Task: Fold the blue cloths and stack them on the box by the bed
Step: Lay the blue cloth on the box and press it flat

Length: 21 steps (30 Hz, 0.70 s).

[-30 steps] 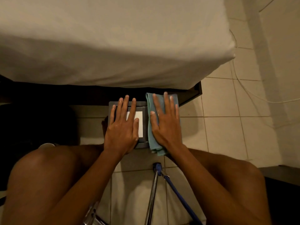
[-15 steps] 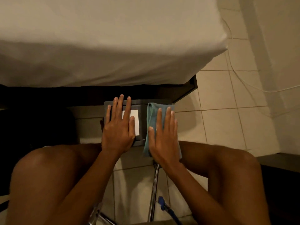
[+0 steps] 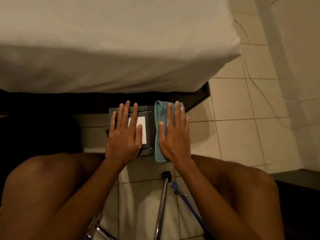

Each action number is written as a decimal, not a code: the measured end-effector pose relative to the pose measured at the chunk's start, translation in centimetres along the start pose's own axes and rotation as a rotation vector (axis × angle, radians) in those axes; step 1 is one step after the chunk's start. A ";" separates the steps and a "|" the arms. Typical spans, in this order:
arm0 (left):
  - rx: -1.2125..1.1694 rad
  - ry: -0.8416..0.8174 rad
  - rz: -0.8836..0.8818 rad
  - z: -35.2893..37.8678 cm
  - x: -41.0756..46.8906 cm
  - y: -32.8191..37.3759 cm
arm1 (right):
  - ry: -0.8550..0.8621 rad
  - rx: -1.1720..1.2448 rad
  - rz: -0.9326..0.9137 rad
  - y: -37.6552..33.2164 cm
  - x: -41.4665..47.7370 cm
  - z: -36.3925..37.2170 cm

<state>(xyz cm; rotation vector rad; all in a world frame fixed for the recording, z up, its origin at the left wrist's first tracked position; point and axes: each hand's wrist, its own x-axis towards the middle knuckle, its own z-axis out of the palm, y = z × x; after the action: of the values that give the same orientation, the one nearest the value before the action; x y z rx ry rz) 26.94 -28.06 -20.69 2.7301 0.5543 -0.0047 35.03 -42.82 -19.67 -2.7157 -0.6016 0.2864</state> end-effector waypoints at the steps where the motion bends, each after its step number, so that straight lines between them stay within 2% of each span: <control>1: -0.006 -0.003 -0.001 0.0 0.0 -0.1 | 0.006 0.026 0.006 -0.2 -0.5 -0.2; 5: -0.018 -0.004 0.005 0.0 0.0 -0.3 | -0.070 0.054 -0.016 -0.2 -5.4 0.0; 10: 0.002 -0.004 0.002 0.0 0.0 -0.3 | 0.006 0.131 0.073 0.5 1.4 -0.5; 15: -0.014 -0.012 0.002 -0.2 0.1 -0.2 | -0.016 0.087 0.109 0.6 -5.5 0.2; 21: -0.012 0.003 0.018 -0.3 0.0 -0.2 | -0.011 0.096 0.092 1.8 -1.1 -0.4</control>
<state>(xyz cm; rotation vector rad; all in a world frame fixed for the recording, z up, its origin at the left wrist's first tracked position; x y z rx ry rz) 26.90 -27.80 -20.49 2.7240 0.5289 0.0076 34.79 -44.92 -19.81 -2.6550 -0.4540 0.3444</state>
